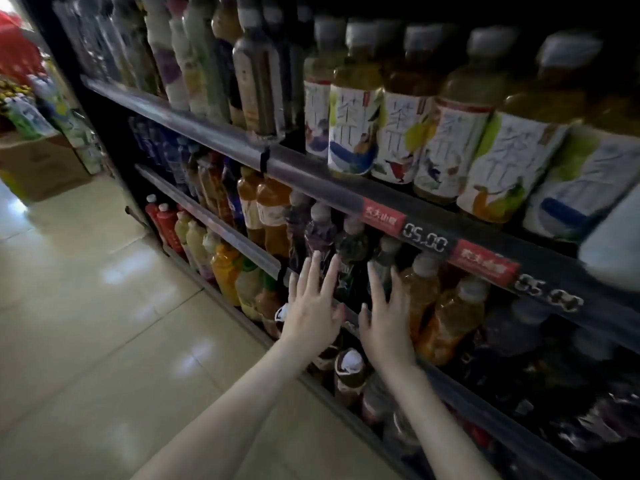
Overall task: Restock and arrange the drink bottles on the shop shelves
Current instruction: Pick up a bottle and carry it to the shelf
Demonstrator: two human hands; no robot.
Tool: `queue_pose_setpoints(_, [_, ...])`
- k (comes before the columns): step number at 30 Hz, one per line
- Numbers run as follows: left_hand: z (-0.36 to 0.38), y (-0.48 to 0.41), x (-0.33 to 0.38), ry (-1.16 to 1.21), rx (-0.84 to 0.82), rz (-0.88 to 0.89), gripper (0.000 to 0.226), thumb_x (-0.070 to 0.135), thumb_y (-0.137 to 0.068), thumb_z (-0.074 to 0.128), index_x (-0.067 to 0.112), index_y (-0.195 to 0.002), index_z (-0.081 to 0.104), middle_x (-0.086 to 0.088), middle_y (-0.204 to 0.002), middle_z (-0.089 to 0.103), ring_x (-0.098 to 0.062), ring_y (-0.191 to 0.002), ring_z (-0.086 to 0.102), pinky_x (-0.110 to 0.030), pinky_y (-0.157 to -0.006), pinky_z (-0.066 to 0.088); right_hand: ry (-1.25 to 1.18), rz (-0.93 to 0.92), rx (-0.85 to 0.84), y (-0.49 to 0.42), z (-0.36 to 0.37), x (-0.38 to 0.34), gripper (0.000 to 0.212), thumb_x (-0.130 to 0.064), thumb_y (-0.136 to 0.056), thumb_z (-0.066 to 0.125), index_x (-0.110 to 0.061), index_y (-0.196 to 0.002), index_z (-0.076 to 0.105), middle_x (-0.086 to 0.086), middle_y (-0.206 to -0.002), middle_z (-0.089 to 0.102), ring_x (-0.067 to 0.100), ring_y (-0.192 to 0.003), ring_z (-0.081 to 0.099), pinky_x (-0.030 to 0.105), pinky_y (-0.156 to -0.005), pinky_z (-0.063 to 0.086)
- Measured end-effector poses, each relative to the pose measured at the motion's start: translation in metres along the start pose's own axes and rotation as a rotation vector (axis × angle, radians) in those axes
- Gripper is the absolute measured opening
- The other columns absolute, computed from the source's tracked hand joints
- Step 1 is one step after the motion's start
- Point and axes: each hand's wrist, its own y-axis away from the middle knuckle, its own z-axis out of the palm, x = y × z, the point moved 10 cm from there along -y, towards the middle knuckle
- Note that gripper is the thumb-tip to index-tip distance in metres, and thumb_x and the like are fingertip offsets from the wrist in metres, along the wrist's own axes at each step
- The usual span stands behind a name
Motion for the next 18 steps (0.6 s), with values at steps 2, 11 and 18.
queue_pose_setpoints(2, [0.027, -0.022, -0.015, -0.034, 0.117, 0.090, 0.086, 0.032, -0.089, 0.056, 0.028, -0.152, -0.003, -0.012, -0.159, -0.004, -0.024, -0.144, -0.015, -0.055, -0.116, 0.002, 0.027, -0.036, 0.139, -0.018, 0.018, 0.005, 0.078, -0.004, -0.088, 0.061, -0.020, -0.152, 0.020, 0.024, -0.152, 0.023, 0.037, -0.140, 0.026, 0.043, -0.111, 0.033])
queue_pose_setpoints(11, [0.088, -0.072, -0.025, 0.006, 0.393, 0.331, 0.095, 0.033, -0.081, 0.066, 0.025, -0.151, 0.003, -0.021, -0.157, 0.009, -0.032, -0.143, -0.004, -0.057, -0.109, -0.006, 0.267, 0.003, 0.433, -0.069, 0.042, 0.027, 0.081, -0.007, -0.087, 0.060, -0.023, -0.152, 0.016, 0.025, -0.156, 0.000, 0.043, -0.145, 0.000, 0.054, -0.113, 0.028])
queue_pose_setpoints(18, [0.101, -0.062, -0.030, 0.182, 0.367, 0.455, 0.090, 0.036, -0.084, 0.060, 0.030, -0.151, -0.001, -0.011, -0.159, -0.002, -0.025, -0.144, -0.018, -0.051, -0.113, -0.010, 0.405, 0.078, 0.392, -0.063, 0.040, 0.023, 0.060, 0.004, -0.081, 0.060, -0.014, -0.136, 0.042, 0.018, -0.152, 0.008, 0.037, -0.130, 0.026, 0.040, -0.104, 0.042])
